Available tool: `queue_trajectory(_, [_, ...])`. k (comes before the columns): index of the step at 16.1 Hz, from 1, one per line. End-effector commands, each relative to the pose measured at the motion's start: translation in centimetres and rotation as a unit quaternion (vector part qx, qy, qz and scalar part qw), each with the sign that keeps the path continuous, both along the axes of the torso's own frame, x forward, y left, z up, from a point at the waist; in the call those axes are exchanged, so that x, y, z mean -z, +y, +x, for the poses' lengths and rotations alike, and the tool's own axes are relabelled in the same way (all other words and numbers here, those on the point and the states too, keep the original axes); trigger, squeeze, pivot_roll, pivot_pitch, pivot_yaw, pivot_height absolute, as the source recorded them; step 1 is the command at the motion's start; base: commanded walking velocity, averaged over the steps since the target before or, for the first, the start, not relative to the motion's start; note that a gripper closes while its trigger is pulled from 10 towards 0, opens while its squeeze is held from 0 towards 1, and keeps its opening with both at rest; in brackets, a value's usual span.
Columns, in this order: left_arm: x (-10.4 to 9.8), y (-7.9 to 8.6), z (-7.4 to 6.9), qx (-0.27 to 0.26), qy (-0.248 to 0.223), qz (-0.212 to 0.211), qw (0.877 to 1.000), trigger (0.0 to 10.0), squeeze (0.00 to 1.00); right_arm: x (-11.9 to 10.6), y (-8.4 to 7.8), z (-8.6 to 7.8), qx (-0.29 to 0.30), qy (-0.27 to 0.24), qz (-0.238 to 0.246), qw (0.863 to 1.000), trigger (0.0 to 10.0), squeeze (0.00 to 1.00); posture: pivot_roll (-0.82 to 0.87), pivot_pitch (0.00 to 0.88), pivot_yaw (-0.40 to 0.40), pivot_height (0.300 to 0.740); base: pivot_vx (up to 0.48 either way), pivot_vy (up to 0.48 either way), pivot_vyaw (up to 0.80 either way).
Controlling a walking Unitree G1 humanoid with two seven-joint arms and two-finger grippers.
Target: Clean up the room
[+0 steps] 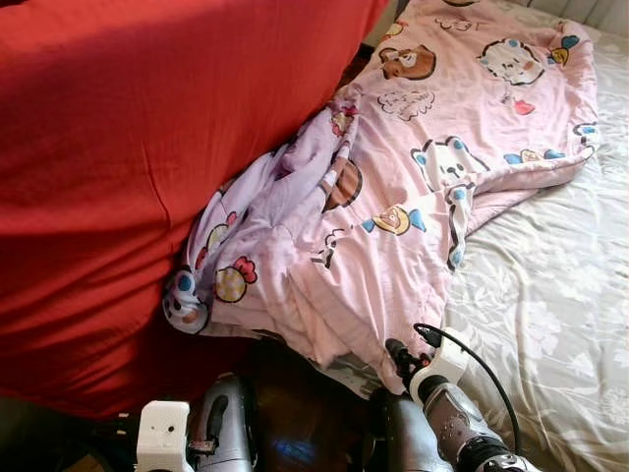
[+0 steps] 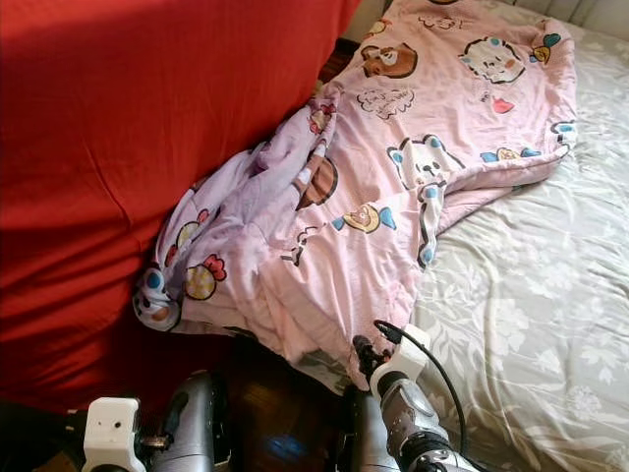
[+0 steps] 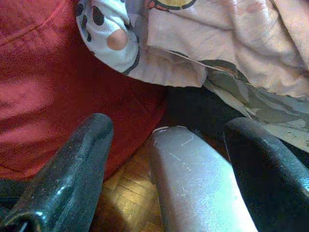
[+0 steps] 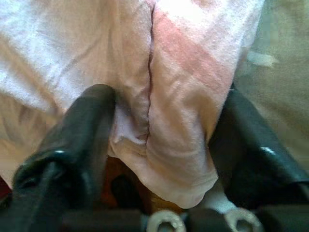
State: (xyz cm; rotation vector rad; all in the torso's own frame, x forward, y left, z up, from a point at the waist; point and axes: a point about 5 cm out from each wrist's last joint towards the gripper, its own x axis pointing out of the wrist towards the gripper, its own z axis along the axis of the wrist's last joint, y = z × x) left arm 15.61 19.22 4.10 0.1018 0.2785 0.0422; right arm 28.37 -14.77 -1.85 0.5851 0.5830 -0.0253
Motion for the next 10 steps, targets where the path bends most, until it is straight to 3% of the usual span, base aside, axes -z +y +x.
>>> queue_trajectory(1, [0.4, 0.2, -0.8, -0.006, 0.019, 0.004, 1.0, 10.0, 0.0, 1.0, 0.3, -1.1, -0.01, 0.024, 0.002, 1.0, 0.0, 0.0, 0.2, 0.286, -0.086, 0.606, 0.0, 0.0, 0.0])
queue_trajectory(10, [1.0, 1.5, 0.9, -0.025, 0.016, 0.014, 0.999, 10.0, 0.0, 2.0, -0.1, -2.5, -0.024, 0.037, -0.025, 0.999, 0.0, 0.0, 0.2, 0.213, -0.075, 0.606, 0.0, 0.0, 0.0])
